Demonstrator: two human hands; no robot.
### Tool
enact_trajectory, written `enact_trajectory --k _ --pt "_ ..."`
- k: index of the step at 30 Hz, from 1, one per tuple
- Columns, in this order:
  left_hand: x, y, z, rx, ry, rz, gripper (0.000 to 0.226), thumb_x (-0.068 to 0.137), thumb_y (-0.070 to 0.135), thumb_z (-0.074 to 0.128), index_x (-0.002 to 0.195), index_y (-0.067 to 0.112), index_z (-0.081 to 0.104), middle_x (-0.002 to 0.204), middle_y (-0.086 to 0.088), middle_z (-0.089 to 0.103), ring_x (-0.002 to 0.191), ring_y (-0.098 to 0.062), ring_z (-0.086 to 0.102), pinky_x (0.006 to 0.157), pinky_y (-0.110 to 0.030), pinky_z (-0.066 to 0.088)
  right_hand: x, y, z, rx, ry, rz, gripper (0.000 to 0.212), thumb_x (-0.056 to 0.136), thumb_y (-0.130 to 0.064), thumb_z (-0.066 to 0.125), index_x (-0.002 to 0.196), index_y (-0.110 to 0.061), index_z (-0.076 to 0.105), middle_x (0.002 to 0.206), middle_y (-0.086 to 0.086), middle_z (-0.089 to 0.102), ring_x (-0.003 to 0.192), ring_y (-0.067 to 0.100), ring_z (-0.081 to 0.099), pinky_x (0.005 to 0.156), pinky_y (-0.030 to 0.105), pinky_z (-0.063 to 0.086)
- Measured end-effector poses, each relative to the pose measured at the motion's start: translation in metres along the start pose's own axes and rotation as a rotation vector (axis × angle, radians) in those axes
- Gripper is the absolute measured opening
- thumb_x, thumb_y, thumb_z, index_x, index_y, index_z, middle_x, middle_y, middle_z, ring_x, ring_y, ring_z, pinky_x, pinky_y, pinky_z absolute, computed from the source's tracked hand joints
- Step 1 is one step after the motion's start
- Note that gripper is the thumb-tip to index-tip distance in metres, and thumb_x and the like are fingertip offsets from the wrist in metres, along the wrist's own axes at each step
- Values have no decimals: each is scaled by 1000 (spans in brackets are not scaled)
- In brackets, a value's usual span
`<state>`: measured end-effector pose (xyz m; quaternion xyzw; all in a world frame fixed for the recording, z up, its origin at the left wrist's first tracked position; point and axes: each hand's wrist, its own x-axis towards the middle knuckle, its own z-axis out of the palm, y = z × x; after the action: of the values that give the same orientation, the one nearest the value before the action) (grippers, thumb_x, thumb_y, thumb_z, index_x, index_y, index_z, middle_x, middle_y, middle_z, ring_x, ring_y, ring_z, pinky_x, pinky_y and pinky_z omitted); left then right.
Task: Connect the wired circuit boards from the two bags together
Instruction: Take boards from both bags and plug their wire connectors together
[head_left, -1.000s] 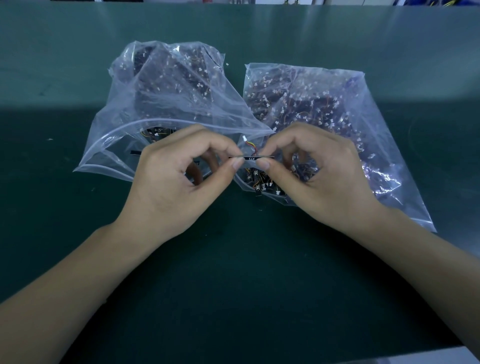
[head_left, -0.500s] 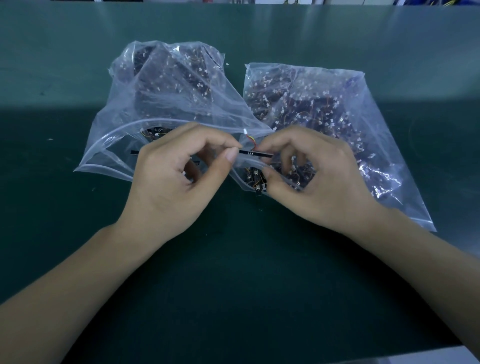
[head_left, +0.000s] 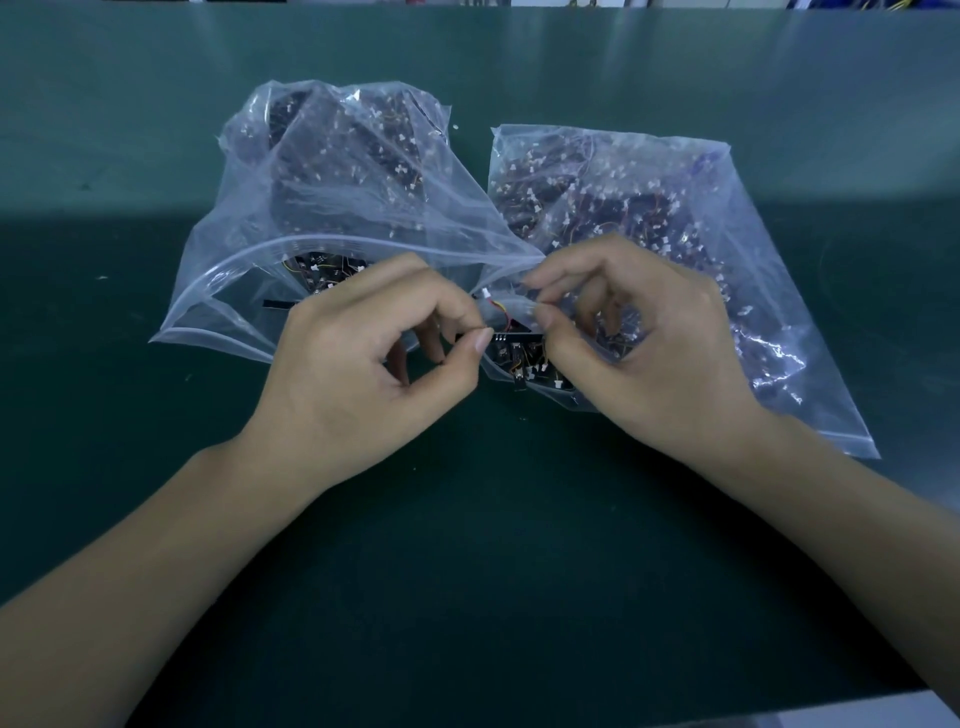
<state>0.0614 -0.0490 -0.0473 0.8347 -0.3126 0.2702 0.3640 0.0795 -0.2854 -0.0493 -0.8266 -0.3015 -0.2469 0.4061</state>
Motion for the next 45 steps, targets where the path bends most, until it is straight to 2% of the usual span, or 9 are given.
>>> enact_trajectory --k 13,18,22,25,27,30,32,36,45 --pt "2 -5 7 221 -58 39 10 91 5 78 85 12 77 81 3 62 73 -15 54 62 -35 50 1 1 0 -4 -7 -57 18 95 -2 75 112 -10 74 94 -9 70 66 12 61 67 19 48" --pt "0 -5 7 485 -75 122 12 100 32 75 95 29 85 75 5 60 72 -21 64 53 -26 39 0 2 2 0 -11 -77 18 96 -3 75 112 -12 73 95 -13 69 66 11 61 68 16 47" --pt "-2 1 5 399 -193 79 22 106 44 65 109 34 84 85 14 72 75 -15 72 57 -28 48 -1 2 2 -3 -5 -64 19 96 -3 75 112 -13 74 94 -10 70 67 14 62 67 19 48" --pt "-1 4 4 205 -83 -58 21 104 30 69 85 22 75 66 19 56 61 3 51 58 -28 42 0 1 1 -3 -4 -44 18 95 -2 76 111 -11 74 94 -11 70 68 11 63 68 18 48" --pt "2 1 0 221 1 -161 25 99 25 59 75 24 54 60 17 43 57 -2 45 58 -29 35 0 1 0 0 -2 -37 18 95 -1 76 110 -10 74 93 -11 70 70 7 62 67 20 49" --pt "2 -10 -7 482 -23 -223 27 101 30 57 77 16 59 73 10 53 73 -19 52 63 -37 45 0 0 0 9 -4 -30 17 95 -1 76 110 -10 75 94 -11 70 69 8 62 66 25 51" --pt "1 -23 -12 568 -92 -218 21 101 32 63 89 15 70 93 -1 64 95 -29 59 81 -45 50 0 0 0 13 -13 -34 18 95 -2 75 111 -11 74 95 -12 70 68 13 64 65 28 52" --pt "3 -38 -22 630 -197 -338 33 93 50 72 110 22 75 113 -3 72 114 -33 61 101 -51 44 0 0 0 12 -15 -45 19 95 -2 76 111 -12 74 95 -11 70 67 14 64 64 29 52" --pt "-1 -40 -24 548 -114 -252 17 90 41 79 90 24 83 89 7 70 86 -23 64 73 -39 52 -1 2 0 16 -17 -48 18 95 -2 76 111 -10 75 96 -6 72 66 15 63 63 29 52"
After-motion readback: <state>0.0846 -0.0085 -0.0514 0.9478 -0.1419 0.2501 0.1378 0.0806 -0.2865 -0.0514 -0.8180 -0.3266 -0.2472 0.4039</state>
